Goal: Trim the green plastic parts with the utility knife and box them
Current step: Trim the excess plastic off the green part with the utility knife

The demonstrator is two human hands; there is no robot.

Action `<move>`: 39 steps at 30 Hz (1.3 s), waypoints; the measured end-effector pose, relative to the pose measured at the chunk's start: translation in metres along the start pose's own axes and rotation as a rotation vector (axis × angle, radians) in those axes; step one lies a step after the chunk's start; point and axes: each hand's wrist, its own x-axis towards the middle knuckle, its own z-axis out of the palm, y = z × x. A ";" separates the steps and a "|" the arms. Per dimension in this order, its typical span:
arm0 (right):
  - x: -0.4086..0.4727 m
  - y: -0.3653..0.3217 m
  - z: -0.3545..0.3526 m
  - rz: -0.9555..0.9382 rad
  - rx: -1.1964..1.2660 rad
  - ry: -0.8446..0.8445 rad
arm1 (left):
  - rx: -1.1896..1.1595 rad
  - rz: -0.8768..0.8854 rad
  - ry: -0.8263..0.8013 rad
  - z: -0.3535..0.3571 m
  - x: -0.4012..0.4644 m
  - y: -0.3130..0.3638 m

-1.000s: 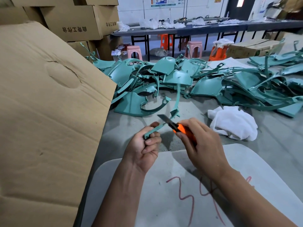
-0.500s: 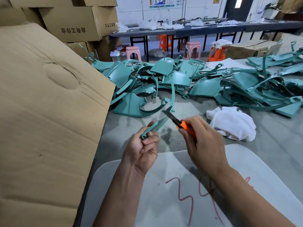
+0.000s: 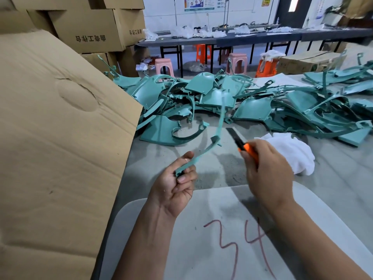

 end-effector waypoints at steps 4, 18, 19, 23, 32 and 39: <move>0.000 0.008 -0.006 0.113 0.155 0.061 | 0.465 0.248 0.015 0.004 0.001 -0.009; 0.005 -0.015 -0.013 0.811 1.313 -0.282 | 0.751 0.673 -0.051 0.005 0.003 -0.010; 0.006 -0.012 -0.016 0.812 1.374 -0.308 | 0.839 0.733 0.007 0.001 0.004 -0.006; 0.007 -0.007 -0.027 0.815 1.563 -0.576 | 1.258 0.927 0.063 -0.010 0.007 -0.002; 0.008 -0.002 -0.028 0.907 1.762 -0.875 | 1.636 1.399 0.165 0.011 -0.004 0.000; 0.019 0.005 -0.016 0.897 1.504 -0.221 | 1.990 1.417 0.357 0.019 -0.016 -0.001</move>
